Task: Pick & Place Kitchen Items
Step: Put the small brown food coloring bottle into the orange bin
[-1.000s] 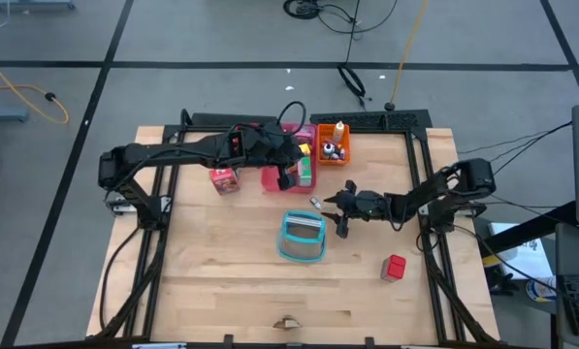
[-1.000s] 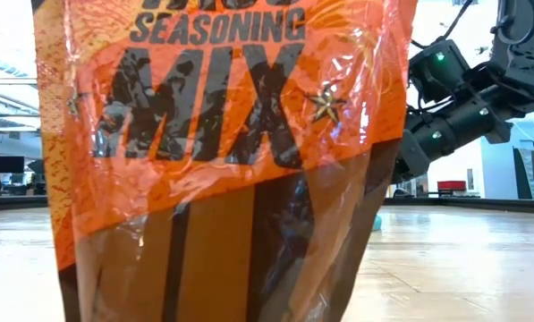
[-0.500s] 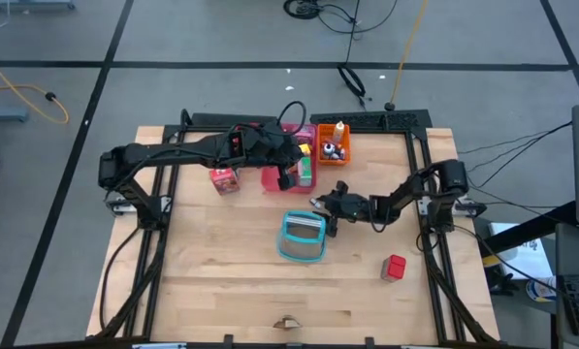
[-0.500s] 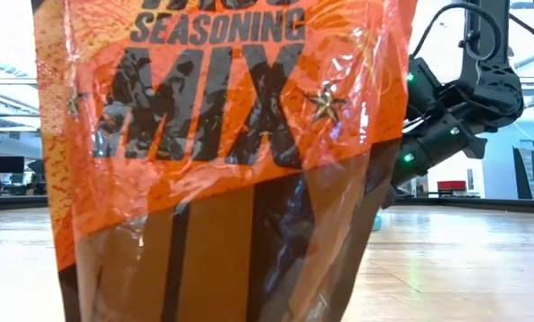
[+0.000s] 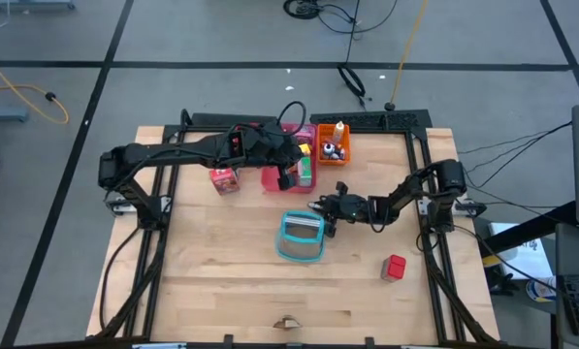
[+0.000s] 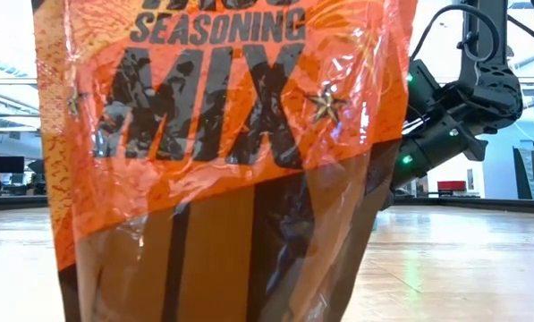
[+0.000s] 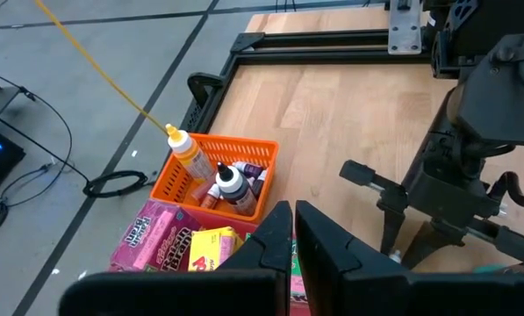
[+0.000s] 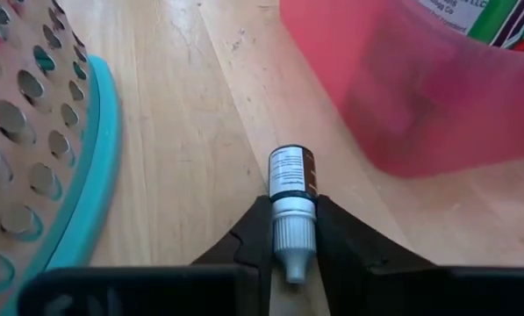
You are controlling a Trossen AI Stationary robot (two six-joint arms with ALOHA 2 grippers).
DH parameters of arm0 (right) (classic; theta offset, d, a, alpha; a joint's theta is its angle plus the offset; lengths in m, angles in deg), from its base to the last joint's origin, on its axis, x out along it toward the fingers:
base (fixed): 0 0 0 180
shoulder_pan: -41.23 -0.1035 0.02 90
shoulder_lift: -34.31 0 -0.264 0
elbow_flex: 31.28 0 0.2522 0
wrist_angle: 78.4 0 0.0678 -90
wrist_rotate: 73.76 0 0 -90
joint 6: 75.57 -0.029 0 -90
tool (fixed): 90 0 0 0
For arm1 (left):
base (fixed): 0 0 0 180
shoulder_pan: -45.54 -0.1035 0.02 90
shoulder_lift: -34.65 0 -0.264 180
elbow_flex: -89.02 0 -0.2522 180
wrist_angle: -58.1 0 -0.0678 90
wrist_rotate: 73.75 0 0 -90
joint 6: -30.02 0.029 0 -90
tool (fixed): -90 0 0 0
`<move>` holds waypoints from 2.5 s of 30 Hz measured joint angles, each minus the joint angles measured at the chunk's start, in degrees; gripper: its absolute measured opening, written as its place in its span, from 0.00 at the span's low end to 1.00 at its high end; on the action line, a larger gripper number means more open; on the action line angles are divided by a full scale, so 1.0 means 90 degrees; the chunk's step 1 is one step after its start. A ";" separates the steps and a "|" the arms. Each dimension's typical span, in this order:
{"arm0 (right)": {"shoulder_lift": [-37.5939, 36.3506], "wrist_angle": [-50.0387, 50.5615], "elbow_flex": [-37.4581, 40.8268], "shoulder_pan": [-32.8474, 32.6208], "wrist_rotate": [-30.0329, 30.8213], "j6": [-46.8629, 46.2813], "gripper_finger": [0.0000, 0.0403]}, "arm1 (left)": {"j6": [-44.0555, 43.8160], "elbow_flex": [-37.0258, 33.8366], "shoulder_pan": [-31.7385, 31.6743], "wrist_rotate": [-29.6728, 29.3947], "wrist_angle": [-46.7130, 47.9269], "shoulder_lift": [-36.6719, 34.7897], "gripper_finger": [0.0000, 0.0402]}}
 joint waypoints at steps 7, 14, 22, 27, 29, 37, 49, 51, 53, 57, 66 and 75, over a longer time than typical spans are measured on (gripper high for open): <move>-0.0468 0.0706 0.0021 0.0004 0.0395 0.0071 0.13 | 0.0002 0.0000 0.0000 0.0000 0.0002 0.0000 0.05; -0.1595 0.1983 0.0060 0.0026 0.0836 0.0219 0.13 | 0.0002 0.0000 0.0000 0.0001 0.0025 0.0000 0.05; -0.3381 0.3259 0.0114 0.0014 0.1083 0.0434 0.13 | 0.0003 0.0000 0.0000 0.0002 0.0044 0.0000 0.05; -0.4437 0.3849 0.0228 0.0139 0.1526 0.0597 0.13 | 0.0004 0.0000 0.0000 0.0002 0.0049 0.0000 0.05; -0.4756 0.3966 0.0238 0.0270 0.1554 0.0616 0.13 | 0.0002 0.0000 0.0000 0.0002 0.0049 0.0000 0.05; -0.5210 0.3815 0.0274 0.1085 0.1512 0.0875 0.13 | 0.0002 0.0000 0.0000 0.0005 0.0048 0.0000 0.05; -0.4633 0.2138 0.0274 0.2728 0.0257 0.1021 0.13 | -0.0022 0.0000 0.0010 0.0012 -0.0135 0.0000 0.05; -0.4442 0.1799 0.0274 0.2958 0.0020 0.1018 0.13 | -0.0020 0.0000 0.0010 0.0013 -0.0173 0.0000 0.05; -0.4210 0.1408 0.0273 0.3160 -0.0185 0.0902 0.13 | -0.0022 0.0000 0.0010 0.0015 -0.0236 0.0000 0.05; -0.3707 0.0930 0.0271 0.3472 -0.0514 0.0710 0.13 | -0.0024 0.0000 0.0010 0.0027 -0.0264 0.0000 0.05; -0.2737 0.0811 -0.0163 0.3745 -0.0848 0.0548 0.13 | -0.0034 0.0000 0.0012 0.0028 -0.0262 0.0000 0.05; -0.2276 0.0827 -0.0338 0.3844 -0.0843 0.0541 0.15 | -0.0047 0.0000 0.0012 0.0027 -0.0243 0.0000 0.05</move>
